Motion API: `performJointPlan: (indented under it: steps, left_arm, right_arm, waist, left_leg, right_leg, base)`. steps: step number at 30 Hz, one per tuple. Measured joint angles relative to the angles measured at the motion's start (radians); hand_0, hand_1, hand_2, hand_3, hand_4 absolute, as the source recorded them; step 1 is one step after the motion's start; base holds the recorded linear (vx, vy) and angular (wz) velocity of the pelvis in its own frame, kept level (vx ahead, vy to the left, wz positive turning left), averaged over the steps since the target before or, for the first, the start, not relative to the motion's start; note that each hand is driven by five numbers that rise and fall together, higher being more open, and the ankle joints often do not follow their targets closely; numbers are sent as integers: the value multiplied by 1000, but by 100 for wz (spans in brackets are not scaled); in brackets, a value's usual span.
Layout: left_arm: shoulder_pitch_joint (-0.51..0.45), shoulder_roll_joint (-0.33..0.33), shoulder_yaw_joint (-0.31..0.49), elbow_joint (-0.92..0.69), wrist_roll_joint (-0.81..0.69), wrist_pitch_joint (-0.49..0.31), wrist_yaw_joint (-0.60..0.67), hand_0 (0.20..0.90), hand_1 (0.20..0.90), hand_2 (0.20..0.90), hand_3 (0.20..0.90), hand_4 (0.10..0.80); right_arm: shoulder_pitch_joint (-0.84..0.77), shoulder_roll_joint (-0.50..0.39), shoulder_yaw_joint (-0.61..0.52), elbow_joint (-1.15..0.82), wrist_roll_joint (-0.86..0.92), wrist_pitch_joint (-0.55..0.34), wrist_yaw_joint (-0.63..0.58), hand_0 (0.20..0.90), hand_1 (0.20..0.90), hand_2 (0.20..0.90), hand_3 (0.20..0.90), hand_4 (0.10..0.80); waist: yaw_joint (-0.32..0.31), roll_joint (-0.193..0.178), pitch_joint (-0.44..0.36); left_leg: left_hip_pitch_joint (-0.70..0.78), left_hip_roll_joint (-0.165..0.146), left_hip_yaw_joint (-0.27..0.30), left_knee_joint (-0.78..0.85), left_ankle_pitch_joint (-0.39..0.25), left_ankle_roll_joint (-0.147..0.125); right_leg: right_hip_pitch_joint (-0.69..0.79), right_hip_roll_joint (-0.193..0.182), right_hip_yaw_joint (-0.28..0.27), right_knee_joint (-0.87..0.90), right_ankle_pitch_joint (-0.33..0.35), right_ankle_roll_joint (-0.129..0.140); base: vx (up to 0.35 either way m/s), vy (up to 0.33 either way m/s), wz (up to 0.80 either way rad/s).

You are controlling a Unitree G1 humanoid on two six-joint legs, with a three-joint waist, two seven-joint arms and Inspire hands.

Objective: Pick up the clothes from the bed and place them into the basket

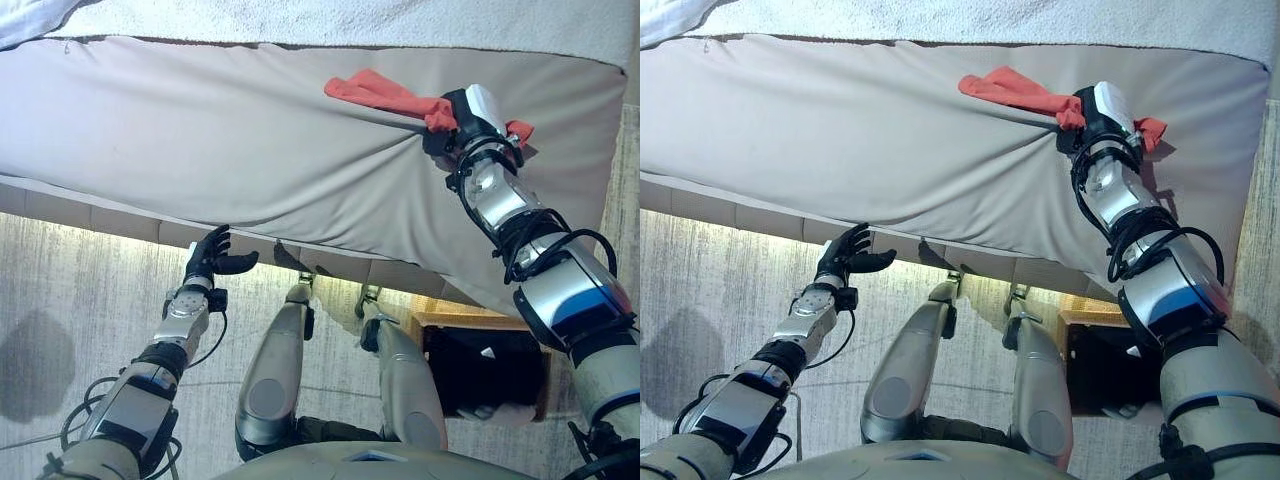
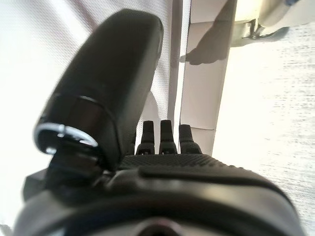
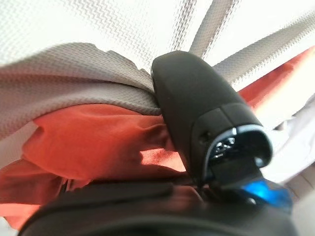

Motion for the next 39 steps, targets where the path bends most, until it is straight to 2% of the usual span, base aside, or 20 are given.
performJointPlan:
  steps: [4,16,17,18,19,20,21,22,35,39]
  left_arm:
    - [-14,19,0,32,-2,0,-27,900,900,900,900,800]
    - [-16,19,0,31,-5,-4,-38,900,900,900,900,800]
    - [-15,19,0,31,-5,-4,-38,900,900,900,900,800]
    - [-15,19,0,31,-5,-4,-38,900,900,900,900,800]
    - [-15,19,0,31,-5,-4,-38,900,900,900,900,800]
    - [-15,19,0,31,-5,-4,-38,900,900,900,900,800]
    - [-15,19,0,31,-5,-4,-38,900,900,900,900,800]
    - [-15,19,0,31,-5,-4,-38,900,900,900,900,800]
    - [-9,19,3,31,-5,-3,-39,900,900,900,900,800]
    - [4,18,26,27,-5,-3,-47,900,900,900,900,800]
  right_arm:
    - [-11,-1,0,0,16,4,20,900,900,900,900,800]
    - [-18,-7,-23,-3,53,29,14,900,900,900,900,800]
    - [-18,-7,-23,-2,53,30,14,573,573,573,518,418]
    - [-18,-7,-25,-2,53,30,14,408,408,408,326,226]
    - [-18,-7,-25,-2,53,30,14,324,324,324,227,127]
    - [-18,-7,-25,-2,53,30,14,300,300,300,200,100]
    - [-18,-7,-25,-2,53,30,14,519,519,519,455,355]
    - [-18,-7,-25,-2,53,30,14,900,900,900,900,800]
    - [-18,-14,-27,-4,55,27,36,900,900,900,900,800]
    - [-17,-19,-28,-6,55,21,45,900,900,900,900,800]
  waist:
    - [-6,0,0]
    - [-31,0,0]
    - [-31,0,0]
    - [-32,0,0]
    - [-32,0,0]
    - [-32,0,0]
    - [-32,0,0]
    - [-32,1,0]
    - [-30,4,-1]
    - [-30,6,-2]
  left_leg:
    - [-15,2,0,-2,0,-1]
    - [-36,3,-1,-15,5,-9]
    - [-36,3,-1,-15,5,-9]
    - [-36,3,0,-15,5,-9]
    - [-36,3,0,-15,5,-9]
    - [-36,3,1,-15,5,-9]
    - [-36,3,1,-15,5,-9]
    - [-36,3,3,-16,5,-9]
    - [8,9,7,-37,13,-20]
    - [43,16,8,-66,18,-28]
  right_leg:
    - [-16,3,-1,-1,0,0]
    - [-43,3,-1,-1,-1,0]
    - [-43,3,-1,-1,-1,0]
    - [-43,3,-1,-1,-1,0]
    - [-43,3,-1,-1,-1,0]
    - [-44,3,0,0,-1,0]
    - [-45,3,1,0,-1,0]
    - [-46,3,1,0,-1,0]
    - [-8,9,3,-9,0,0]
    - [16,15,3,-19,0,0]
  base:
    - [-57,6,-1]
    - [-3,0,0]
    - [0,0,0]
    - [0,0,0]
    - [0,0,0]
    - [0,0,0]
    - [0,0,0]
    - [0,0,0]
    - [9,-1,0]
    - [39,0,-2]
